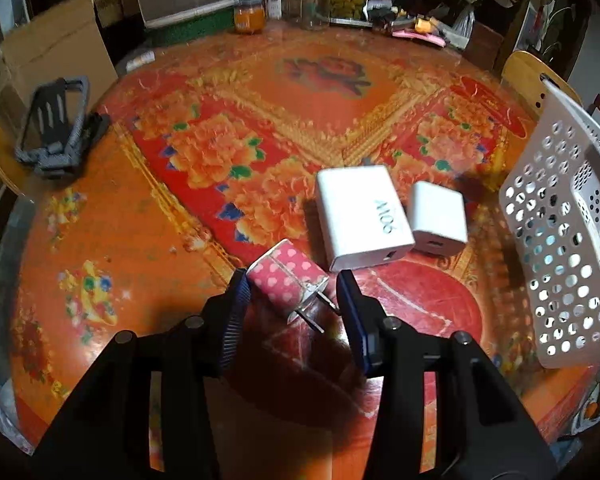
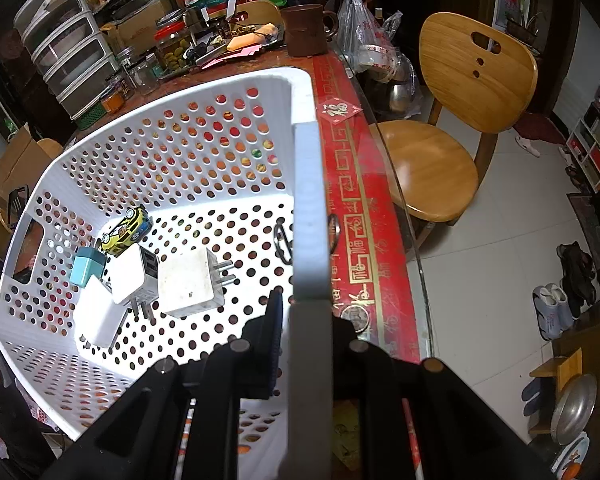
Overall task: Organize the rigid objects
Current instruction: 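Carry the pink charger with the left tool and release it into the basket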
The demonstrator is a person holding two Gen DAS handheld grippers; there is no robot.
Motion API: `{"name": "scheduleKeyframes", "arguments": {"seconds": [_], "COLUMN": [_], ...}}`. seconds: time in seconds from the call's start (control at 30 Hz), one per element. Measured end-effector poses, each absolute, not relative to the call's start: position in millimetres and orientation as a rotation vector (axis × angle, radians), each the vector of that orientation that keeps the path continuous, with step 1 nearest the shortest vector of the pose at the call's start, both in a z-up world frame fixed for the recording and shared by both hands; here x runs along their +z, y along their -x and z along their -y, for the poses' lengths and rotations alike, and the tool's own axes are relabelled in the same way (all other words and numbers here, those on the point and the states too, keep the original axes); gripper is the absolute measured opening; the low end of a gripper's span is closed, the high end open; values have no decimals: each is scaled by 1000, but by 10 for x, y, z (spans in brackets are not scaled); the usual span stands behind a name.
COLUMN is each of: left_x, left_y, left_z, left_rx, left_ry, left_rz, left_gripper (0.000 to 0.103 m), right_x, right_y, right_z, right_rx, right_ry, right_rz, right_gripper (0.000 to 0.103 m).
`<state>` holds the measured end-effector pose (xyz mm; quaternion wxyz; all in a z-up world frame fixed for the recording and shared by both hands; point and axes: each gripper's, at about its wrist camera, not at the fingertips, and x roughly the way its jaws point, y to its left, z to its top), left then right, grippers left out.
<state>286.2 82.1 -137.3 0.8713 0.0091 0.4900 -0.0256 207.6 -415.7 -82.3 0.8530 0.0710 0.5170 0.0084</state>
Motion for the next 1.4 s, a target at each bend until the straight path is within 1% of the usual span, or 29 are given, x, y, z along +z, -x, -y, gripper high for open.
{"name": "scheduleKeyframes", "arguments": {"seconds": [0.1,0.13,0.17,0.27,0.43,0.57,0.63,0.67,0.7,0.77,0.83,0.87,0.93,1.0,1.03,1.07,1.27,1.4], "left_x": [-1176,-1091,-1026,-875,-843,-970,-1070,-1115,-1170,-1262,-1369,-1424,-1533,-1586,-1581,-1577,-1535,-1305], "left_y": [-2774,-2738,-2715,-2679,-2711,-2740,-2704,-2673,-2628,-2567,-2547,-2560,-2588,-2592,-2578,-2566,-2433,-2402], "left_z": [-797,-771,-748,-651,-629,-782,-889,-921,-954,-986,-987,-986,-1005,-1037,-1046,-1043,-917,-836], "left_rx": [-50,-57,-63,-66,-77,-53,-29,-23,-12,-1,4,7,7,-14,-6,-7,-19,-39], "left_ry": [-25,-28,-32,-68,-56,-28,-18,-19,-23,-22,-32,-35,-18,24,29,31,15,14], "left_rz": [-978,-960,-952,-933,-946,-975,-987,-991,-992,-985,-997,-1009,-1032,-1032,-1028,-1028,-1001,-964], "left_gripper": [41,33,17,17,17,17,18,28,52,78,78,77,66,45,39,30,30,30], "right_x": [-822,-821,-819,-819,-810,-810,-809,-809,-808,-809,-808,-808,-807,-808,-809,-808,-811,-811], "right_y": [-2077,-2079,-2080,-2079,-2080,-2078,-2076,-2076,-2076,-2076,-2074,-2077,-2078,-2083,-2085,-2086,-2087,-2086], "right_z": [4155,4152,4149,4149,4143,4141,4142,4142,4142,4142,4138,4137,4132,4133,4135,4136,4139,4140], "right_rx": [18,18,18,18,23,24,25,24,25,24,24,24,23,23,23,23,23,23], "right_ry": [-150,-150,-150,-149,-156,-155,-154,-154,-154,-153,-150,-149,-145,-146,-147,-148,-146,-145], "right_rz": [-1088,-1088,-1088,-1088,-1085,-1085,-1086,-1086,-1085,-1086,-1087,-1089,-1091,-1090,-1091,-1091,-1090,-1090], "right_gripper": [14,14,14,14,14,14,14,14,14,14,14,14,14,14,14,14,14,14]}}
